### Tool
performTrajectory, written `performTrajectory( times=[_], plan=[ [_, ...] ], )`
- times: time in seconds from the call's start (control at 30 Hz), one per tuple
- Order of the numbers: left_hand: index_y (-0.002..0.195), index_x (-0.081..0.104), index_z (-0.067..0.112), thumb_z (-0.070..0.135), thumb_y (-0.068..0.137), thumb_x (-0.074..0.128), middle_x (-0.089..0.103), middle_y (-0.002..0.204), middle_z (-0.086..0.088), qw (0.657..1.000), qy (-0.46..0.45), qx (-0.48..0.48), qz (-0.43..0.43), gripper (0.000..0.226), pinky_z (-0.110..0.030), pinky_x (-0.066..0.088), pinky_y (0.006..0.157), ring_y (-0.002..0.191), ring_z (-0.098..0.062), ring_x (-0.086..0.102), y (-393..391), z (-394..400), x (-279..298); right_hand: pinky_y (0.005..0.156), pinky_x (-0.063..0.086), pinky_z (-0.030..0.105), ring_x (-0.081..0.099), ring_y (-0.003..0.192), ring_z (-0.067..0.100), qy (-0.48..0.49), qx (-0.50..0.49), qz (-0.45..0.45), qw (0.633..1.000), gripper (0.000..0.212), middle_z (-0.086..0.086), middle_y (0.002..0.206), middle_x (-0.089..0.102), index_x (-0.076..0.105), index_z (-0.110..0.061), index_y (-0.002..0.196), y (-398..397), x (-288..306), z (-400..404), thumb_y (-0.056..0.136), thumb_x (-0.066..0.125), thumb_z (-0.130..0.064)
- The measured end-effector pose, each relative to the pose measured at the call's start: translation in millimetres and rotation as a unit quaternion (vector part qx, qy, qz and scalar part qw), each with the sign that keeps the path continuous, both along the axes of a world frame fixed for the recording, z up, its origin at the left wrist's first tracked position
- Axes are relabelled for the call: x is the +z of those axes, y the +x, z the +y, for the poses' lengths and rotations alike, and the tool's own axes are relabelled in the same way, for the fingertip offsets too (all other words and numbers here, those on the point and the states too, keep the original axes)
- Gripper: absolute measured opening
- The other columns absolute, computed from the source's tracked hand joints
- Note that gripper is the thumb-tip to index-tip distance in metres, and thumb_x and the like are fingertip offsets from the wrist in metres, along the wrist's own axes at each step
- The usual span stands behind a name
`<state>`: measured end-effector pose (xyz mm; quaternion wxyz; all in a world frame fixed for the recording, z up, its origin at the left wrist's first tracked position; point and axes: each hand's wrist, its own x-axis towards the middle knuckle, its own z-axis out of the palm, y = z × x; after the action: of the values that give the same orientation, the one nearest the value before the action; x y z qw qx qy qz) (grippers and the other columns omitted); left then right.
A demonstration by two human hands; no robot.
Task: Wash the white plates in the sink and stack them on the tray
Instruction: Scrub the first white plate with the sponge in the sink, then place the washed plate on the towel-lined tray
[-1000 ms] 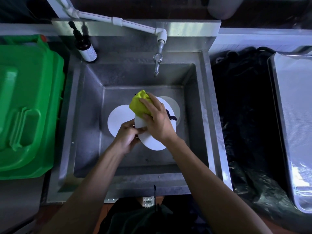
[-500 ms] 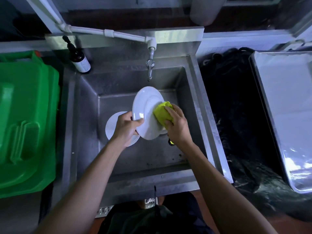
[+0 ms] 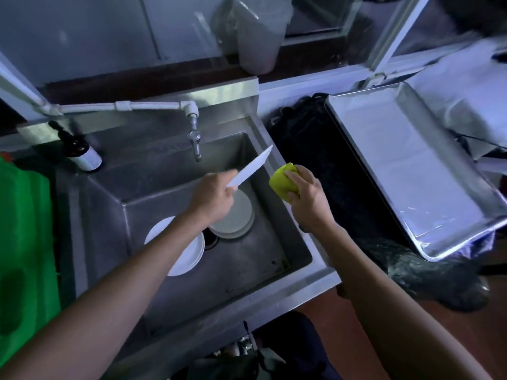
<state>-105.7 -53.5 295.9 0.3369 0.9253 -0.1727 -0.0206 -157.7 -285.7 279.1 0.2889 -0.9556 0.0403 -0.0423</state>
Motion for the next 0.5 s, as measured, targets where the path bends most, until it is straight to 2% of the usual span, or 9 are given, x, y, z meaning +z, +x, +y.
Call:
performTrajectory(
  times=[0.07, 0.1, 0.17, 0.3, 0.4, 0.5],
  plan=[
    [0.077, 0.048, 0.011, 0.003, 0.088, 0.061, 0.045, 0.056, -0.014, 0.997, 0.057, -0.032, -0.039, 0.018, -0.041, 0.038, 0.052, 0.059, -0.046, 0.050, 6, -19, 9, 0.098, 0.046, 0.049, 0.052, 0.117, 0.043, -0.015, -0.011, -0.005, 1.000, 0.057, 0.012, 0.151, 0.042, 0.058, -0.008, 0.135, -3, 5, -19, 0.080, 0.060, 0.008],
    [0.086, 0.061, 0.008, 0.002, 0.088, 0.062, 0.055, 0.060, -0.021, 0.992, 0.083, -0.051, -0.074, 0.007, -0.040, 0.041, 0.052, 0.061, -0.047, 0.056, 9, -29, 13, 0.098, 0.046, 0.050, 0.051, 0.117, 0.043, -0.021, -0.018, -0.008, 1.000, 0.057, 0.011, 0.152, 0.041, 0.057, -0.009, 0.136, -5, 7, -29, 0.081, 0.060, 0.007],
    [0.104, 0.072, 0.012, -0.002, 0.086, 0.062, 0.068, 0.071, -0.022, 0.984, 0.112, -0.080, -0.113, 0.024, -0.039, 0.046, 0.053, 0.064, -0.045, 0.064, 17, -52, 19, 0.099, 0.045, 0.049, 0.050, 0.118, 0.044, -0.028, -0.035, -0.016, 0.999, 0.057, 0.011, 0.153, 0.040, 0.057, -0.011, 0.137, -6, 10, -52, 0.083, 0.061, 0.005],
    [0.128, 0.067, 0.024, -0.006, 0.086, 0.053, 0.074, 0.095, -0.017, 0.978, 0.131, -0.118, -0.108, 0.054, -0.043, 0.053, 0.065, 0.082, -0.043, 0.067, 44, -112, 24, 0.100, 0.044, 0.044, 0.049, 0.120, 0.043, -0.029, -0.067, -0.026, 0.997, 0.061, 0.014, 0.152, 0.040, 0.057, -0.012, 0.137, -2, 14, -107, 0.080, 0.057, 0.009],
    [0.131, 0.065, 0.025, -0.009, 0.082, 0.049, 0.075, 0.108, -0.010, 0.970, 0.136, -0.151, -0.134, 0.062, -0.045, 0.057, 0.070, 0.089, -0.039, 0.069, 65, -166, 26, 0.105, 0.041, 0.042, 0.049, 0.123, 0.042, -0.018, -0.100, -0.023, 0.995, 0.062, 0.015, 0.152, 0.041, 0.058, -0.010, 0.136, 6, 16, -159, 0.078, 0.057, 0.011],
    [0.129, 0.065, 0.029, -0.007, 0.080, 0.047, 0.075, 0.113, -0.005, 0.962, 0.148, -0.168, -0.158, 0.064, -0.047, 0.058, 0.074, 0.098, -0.036, 0.070, 85, -226, 24, 0.102, 0.040, 0.039, 0.051, 0.119, 0.042, -0.012, -0.130, -0.032, 0.991, 0.059, 0.015, 0.150, 0.043, 0.061, -0.010, 0.133, 15, 18, -213, 0.077, 0.058, 0.009]
  ],
)
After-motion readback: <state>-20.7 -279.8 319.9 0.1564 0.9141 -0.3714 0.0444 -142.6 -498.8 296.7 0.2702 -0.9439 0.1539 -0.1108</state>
